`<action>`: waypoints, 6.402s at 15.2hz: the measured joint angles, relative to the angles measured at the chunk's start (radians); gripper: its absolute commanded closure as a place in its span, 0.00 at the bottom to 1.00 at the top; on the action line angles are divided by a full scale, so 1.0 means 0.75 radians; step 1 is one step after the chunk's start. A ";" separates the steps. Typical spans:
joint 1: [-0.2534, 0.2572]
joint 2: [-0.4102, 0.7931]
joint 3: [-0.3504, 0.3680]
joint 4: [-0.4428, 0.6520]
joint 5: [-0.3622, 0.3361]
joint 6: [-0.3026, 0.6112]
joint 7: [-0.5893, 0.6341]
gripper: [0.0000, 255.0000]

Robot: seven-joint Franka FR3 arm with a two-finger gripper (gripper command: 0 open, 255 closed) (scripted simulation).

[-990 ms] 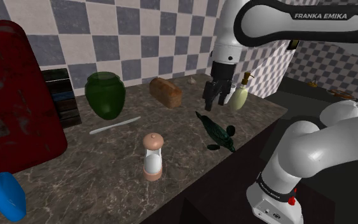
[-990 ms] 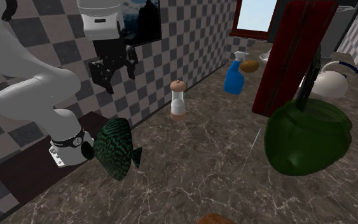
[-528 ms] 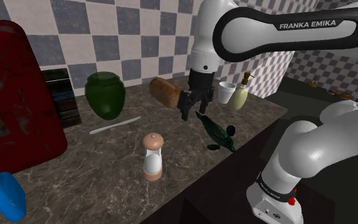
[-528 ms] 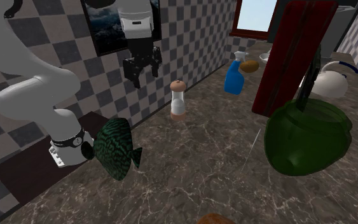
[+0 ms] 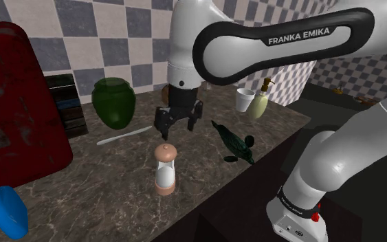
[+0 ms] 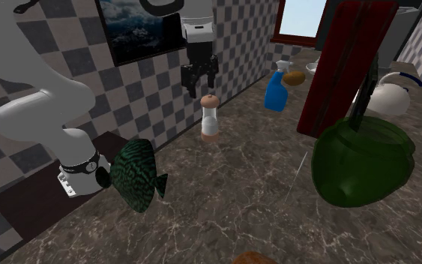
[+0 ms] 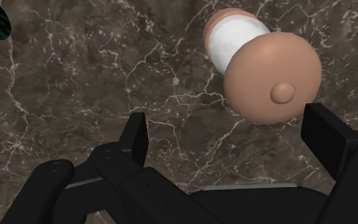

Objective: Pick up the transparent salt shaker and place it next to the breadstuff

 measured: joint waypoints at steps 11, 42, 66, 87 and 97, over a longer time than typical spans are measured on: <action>-0.048 0.226 0.169 0.027 -0.137 0.207 0.222 0.00; -0.049 0.170 0.127 0.200 -0.118 -0.014 0.193 1.00; -0.072 0.223 0.109 0.672 -0.162 -0.441 0.215 1.00; -0.173 0.205 -0.082 0.848 -0.174 -0.647 -0.053 1.00; -0.281 0.202 -0.305 0.772 -0.203 -0.591 -0.390 1.00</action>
